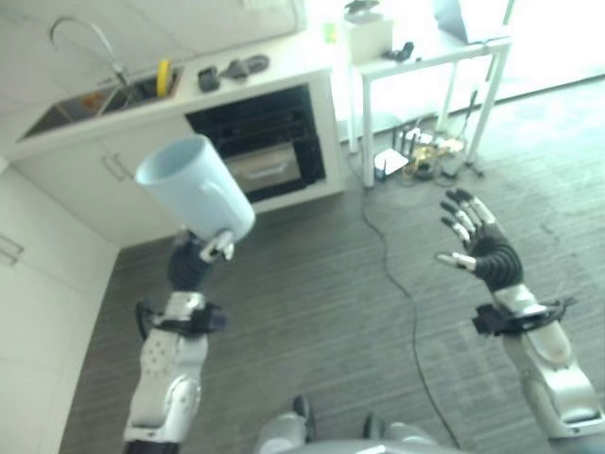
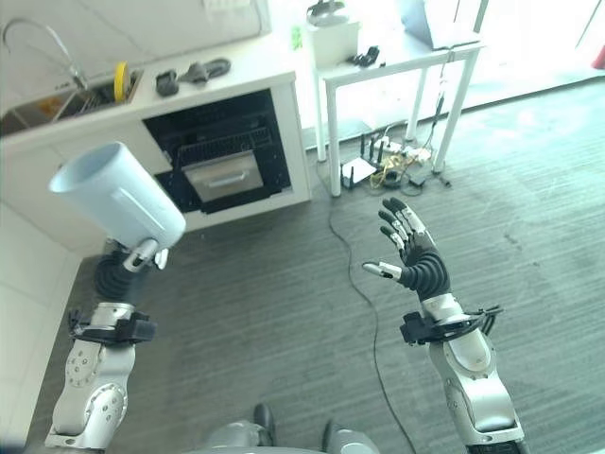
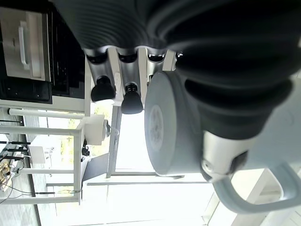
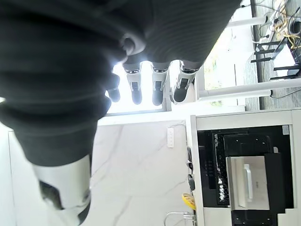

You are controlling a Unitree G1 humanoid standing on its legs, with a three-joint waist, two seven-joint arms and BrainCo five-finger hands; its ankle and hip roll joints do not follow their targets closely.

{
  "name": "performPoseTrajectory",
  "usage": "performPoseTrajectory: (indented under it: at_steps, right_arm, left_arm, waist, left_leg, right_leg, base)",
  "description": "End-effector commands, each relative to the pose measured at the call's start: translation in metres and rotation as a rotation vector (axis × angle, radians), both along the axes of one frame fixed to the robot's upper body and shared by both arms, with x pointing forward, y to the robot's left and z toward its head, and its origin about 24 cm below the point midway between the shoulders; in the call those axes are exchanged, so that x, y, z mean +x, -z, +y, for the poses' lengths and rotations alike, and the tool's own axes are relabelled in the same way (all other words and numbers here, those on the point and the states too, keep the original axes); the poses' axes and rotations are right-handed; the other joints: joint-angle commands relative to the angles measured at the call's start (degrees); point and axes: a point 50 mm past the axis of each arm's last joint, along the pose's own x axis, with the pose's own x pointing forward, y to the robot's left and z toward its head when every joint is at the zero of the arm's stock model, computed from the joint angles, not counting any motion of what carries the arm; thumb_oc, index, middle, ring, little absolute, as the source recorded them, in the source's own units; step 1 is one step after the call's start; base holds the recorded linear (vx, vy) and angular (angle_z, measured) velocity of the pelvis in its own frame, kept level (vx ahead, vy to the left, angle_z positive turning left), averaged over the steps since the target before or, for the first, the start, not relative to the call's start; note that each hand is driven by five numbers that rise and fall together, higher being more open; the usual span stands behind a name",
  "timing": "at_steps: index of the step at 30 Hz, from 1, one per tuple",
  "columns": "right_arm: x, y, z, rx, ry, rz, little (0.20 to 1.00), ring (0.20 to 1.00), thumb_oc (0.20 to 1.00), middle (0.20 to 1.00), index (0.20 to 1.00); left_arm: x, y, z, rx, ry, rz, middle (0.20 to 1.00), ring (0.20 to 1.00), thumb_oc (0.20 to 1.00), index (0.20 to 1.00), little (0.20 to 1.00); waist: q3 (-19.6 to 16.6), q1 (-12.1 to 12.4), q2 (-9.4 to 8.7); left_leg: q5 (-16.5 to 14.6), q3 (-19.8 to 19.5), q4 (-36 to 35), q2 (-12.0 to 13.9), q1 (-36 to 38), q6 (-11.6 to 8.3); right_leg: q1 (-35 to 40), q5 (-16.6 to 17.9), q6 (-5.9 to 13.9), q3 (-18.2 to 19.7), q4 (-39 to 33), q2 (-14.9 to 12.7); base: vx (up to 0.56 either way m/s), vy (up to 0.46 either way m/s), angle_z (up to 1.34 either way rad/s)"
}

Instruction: Place the dishes in the dishwasher.

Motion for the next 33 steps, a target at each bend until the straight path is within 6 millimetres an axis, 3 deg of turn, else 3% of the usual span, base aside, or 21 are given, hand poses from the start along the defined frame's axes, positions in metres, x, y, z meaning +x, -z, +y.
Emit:
performPoseTrajectory:
  at_steps: [1,4,8,10,11,14,16,19,20,21,23,25,27,29,33]
  right_arm:
    - [-0.001,-0.028,-0.001,-0.005,-0.013,-0.151,1.000,1.000,1.000,1.000,1.000]
    - [-0.002,-0.029,-0.006,-0.011,-0.009,-0.165,1.000,1.000,1.000,1.000,1.000]
    - [-0.005,-0.031,-0.006,0.019,-0.014,-0.161,1.000,1.000,1.000,1.000,1.000]
    - [-0.002,-0.031,-0.005,0.027,0.009,-0.166,1.000,1.000,1.000,1.000,1.000]
    - [0.000,-0.032,-0.003,0.045,0.028,-0.162,1.000,1.000,1.000,1.000,1.000]
    - [0.001,-0.026,0.006,0.038,-0.003,-0.147,1.000,1.000,1.000,1.000,1.000]
    - [0.002,-0.025,0.010,0.028,-0.022,-0.139,1.000,1.000,1.000,1.000,1.000]
    - [0.004,-0.025,0.009,0.017,-0.030,-0.143,1.000,1.000,1.000,1.000,1.000]
    - [0.003,-0.027,0.006,0.018,-0.026,-0.156,1.000,1.000,1.000,1.000,1.000]
    - [0.003,-0.028,0.003,0.014,-0.024,-0.161,1.000,1.000,1.000,1.000,1.000]
    - [0.000,-0.029,-0.003,0.011,-0.009,-0.162,1.000,1.000,1.000,1.000,1.000]
    - [-0.004,-0.027,-0.005,0.012,0.015,-0.155,1.000,1.000,1.000,1.000,1.000]
    - [-0.010,-0.021,-0.008,0.030,0.032,-0.140,1.000,1.000,1.000,1.000,1.000]
    - [-0.010,-0.022,-0.008,0.033,0.033,-0.139,1.000,1.000,1.000,1.000,1.000]
    - [-0.004,-0.025,-0.002,0.019,0.053,-0.157,1.000,1.000,1.000,1.000,1.000]
  left_arm:
    - [-0.002,-0.033,0.004,-0.011,0.017,-0.200,0.200,0.200,0.200,0.200,0.200]
    - [-0.002,-0.033,0.005,-0.027,0.002,-0.221,0.200,0.200,0.200,0.200,0.200]
    - [0.005,-0.039,0.008,-0.021,-0.002,-0.220,0.200,0.200,0.200,0.200,0.200]
    - [0.010,-0.043,0.004,-0.005,0.027,-0.220,0.200,0.200,0.200,0.200,0.200]
    - [0.011,-0.044,0.002,-0.003,0.048,-0.211,0.200,0.200,0.200,0.200,0.200]
    - [0.010,-0.046,0.003,0.008,0.037,-0.210,0.200,0.200,0.200,0.200,0.200]
    - [0.010,-0.046,0.004,0.006,0.015,-0.207,0.200,0.200,0.200,0.200,0.200]
    - [0.011,-0.049,0.006,-0.018,-0.002,-0.218,0.200,0.200,0.200,0.200,0.200]
    - [0.010,-0.050,0.006,-0.019,0.004,-0.231,0.200,0.200,0.200,0.200,0.200]
    - [0.008,-0.049,0.005,-0.019,0.005,-0.236,0.200,0.200,0.200,0.200,0.200]
    - [0.006,-0.048,0.000,-0.028,0.026,-0.245,0.200,0.200,0.200,0.200,0.200]
    - [0.004,-0.044,-0.003,-0.029,0.057,-0.241,0.200,0.200,0.200,0.200,0.200]
    - [0.000,-0.041,-0.001,-0.013,0.080,-0.234,0.200,0.200,0.200,0.200,0.200]
    - [0.000,-0.042,-0.001,-0.016,0.087,-0.233,0.200,0.200,0.200,0.200,0.200]
    - [0.004,-0.041,-0.004,-0.134,0.161,-0.216,0.200,0.200,0.200,0.200,0.200]
  waist:
    - [-0.3,2.5,-0.42]
    - [-0.4,2.6,-0.36]
    - [-1.6,3.5,-1.79]
    - [-2.0,4.7,-3.11]
    - [-2.0,5.8,-3.80]
    - [-2.0,7.1,-2.81]
    - [-1.8,7.0,-2.59]
    - [-1.0,7.2,-3.19]
    - [-0.3,7.1,-3.67]
    - [0.1,6.5,-4.14]
    - [0.3,4.4,-4.83]
    - [0.4,2.7,-5.08]
    - [0.7,1.6,-5.27]
    - [0.6,1.6,-5.18]
    - [-1.0,0.9,-3.99]
  left_leg:
    - [7.1,-0.3,0.7,3.7,3.6,-3.47]
    - [6.8,1.3,0.7,3.9,2.6,-2.69]
    - [3.8,1.1,0.7,1.9,4.7,0.07]
    - [2.7,-0.7,0.7,-0.3,5.3,1.83]
    - [1.7,-2.8,0.7,-2.2,6.3,3.27]
    - [0.7,-4.9,0.7,-3.5,8.0,4.59]
    - [0.1,-4.5,0.7,-3.4,8.9,4.75]
    - [-0.1,-4.0,0.7,-3.5,9.6,4.32]
    - [-0.7,-3.5,0.7,-3.4,10.3,3.93]
    - [-1.1,-3.1,0.7,-3.8,11.0,3.94]
    - [-2.8,-4.5,0.7,-5.4,12.3,4.93]
    - [-4.0,-6.7,0.7,-6.8,13.6,5.60]
    - [-6.3,-8.7,0.7,-7.5,16.6,6.05]
    - [-7.1,-9.2,0.7,-7.7,17.9,6.13]
    - [-8.6,-8.7,2.3,-7.0,20.0,5.93]
  right_leg:
    - [2.1,1.8,7.96,1.2,-3.1,-6.0]
    - [4.7,0.2,8.18,0.8,-3.1,-6.6]
    - [6.3,-1.2,10.93,-0.3,1.0,-10.0]
    - [4.9,0.0,12.27,-1.4,7.1,-12.5]
    - [2.3,2.1,12.70,-1.4,15.5,-14.6]
    - [-2.2,4.1,11.94,-2.3,26.0,-16.7]
    - [-4.2,3.9,11.39,-2.2,27.6,-16.6]
    - [-4.0,1.1,10.53,-4.7,18.1,-13.3]
    - [-3.7,0.9,10.08,-6.0,11.2,-11.2]
    - [-4.2,1.4,10.12,-5.0,7.3,-9.4]
    - [-6.3,4.8,10.29,1.3,2.0,-6.9]
    - [-10.0,8.7,11.26,5.4,0.7,-6.5]
    - [-13.6,12.8,12.76,4.8,0.0,-7.5]
    - [-12.8,13.7,12.88,3.2,-1.3,-7.8]
    - [-10.8,11.7,11.60,3.3,-0.9,-7.3]
  base:
    - [0.25,0.282,-0.16]
    - [0.30,0.386,-0.20]
    - [0.29,0.417,-0.28]
    - [0.31,0.497,-0.20]
    - [0.37,0.639,0.11]
    - [0.23,0.408,0.59]
    - [0.13,0.202,0.53]
    - [0.16,0.082,0.38]
    - [0.20,0.003,0.33]
    - [0.28,-0.002,0.24]
    - [0.29,-0.010,0.36]
    - [0.30,-0.072,0.79]
    - [0.48,-0.245,0.92]
    - [0.40,-0.267,0.49]
    - [0.32,-0.267,0.14]
